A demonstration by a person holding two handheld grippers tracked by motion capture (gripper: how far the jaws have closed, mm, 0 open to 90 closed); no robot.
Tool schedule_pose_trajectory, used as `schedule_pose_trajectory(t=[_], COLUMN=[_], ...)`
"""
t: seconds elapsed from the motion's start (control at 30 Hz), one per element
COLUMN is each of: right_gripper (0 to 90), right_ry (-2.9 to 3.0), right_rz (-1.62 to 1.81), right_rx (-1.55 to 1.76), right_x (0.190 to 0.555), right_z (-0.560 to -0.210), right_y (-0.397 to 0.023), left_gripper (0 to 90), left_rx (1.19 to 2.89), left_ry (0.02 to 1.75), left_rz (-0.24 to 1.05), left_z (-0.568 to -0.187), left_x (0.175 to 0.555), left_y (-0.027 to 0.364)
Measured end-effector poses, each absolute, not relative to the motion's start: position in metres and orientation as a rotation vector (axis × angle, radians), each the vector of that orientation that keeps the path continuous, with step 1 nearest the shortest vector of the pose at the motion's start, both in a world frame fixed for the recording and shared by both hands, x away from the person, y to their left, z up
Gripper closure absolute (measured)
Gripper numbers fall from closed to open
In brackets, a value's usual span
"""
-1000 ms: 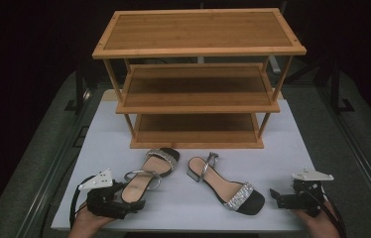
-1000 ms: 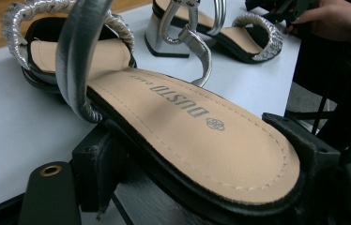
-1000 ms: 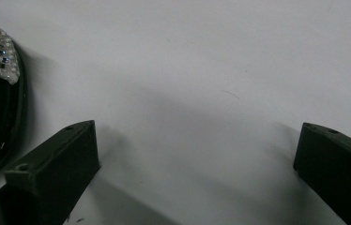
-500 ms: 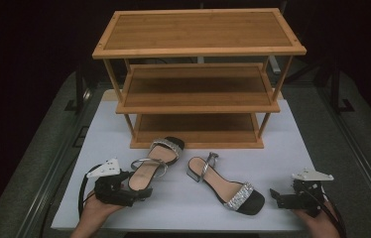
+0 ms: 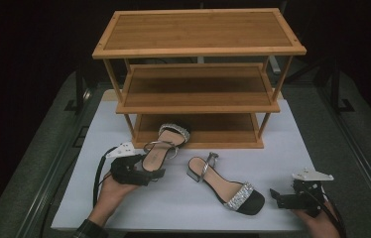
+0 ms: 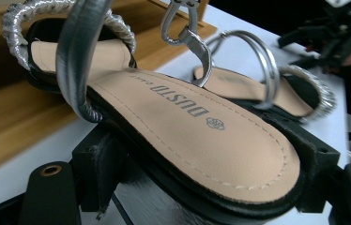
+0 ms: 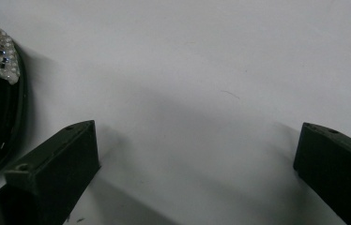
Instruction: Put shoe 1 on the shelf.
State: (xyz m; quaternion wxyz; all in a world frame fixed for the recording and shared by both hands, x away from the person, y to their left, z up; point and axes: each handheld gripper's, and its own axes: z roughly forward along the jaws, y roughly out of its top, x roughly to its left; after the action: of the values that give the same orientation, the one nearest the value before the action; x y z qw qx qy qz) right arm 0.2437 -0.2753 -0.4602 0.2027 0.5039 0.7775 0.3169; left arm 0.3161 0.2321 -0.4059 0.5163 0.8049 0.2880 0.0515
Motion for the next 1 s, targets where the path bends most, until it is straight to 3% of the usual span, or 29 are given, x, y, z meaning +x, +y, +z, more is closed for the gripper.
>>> schedule_pose_trajectory(t=[1.0], right_gripper=[0.0], right_ry=[2.170], right_rz=[0.886], right_rx=[1.411], right_x=[0.244], right_z=[-0.460], right_y=[-0.275], left_gripper=[24.8], left_rx=[1.870], left_ry=[0.795], left_rz=[0.271], left_z=[-0.442], left_x=[0.416], left_y=[0.184])
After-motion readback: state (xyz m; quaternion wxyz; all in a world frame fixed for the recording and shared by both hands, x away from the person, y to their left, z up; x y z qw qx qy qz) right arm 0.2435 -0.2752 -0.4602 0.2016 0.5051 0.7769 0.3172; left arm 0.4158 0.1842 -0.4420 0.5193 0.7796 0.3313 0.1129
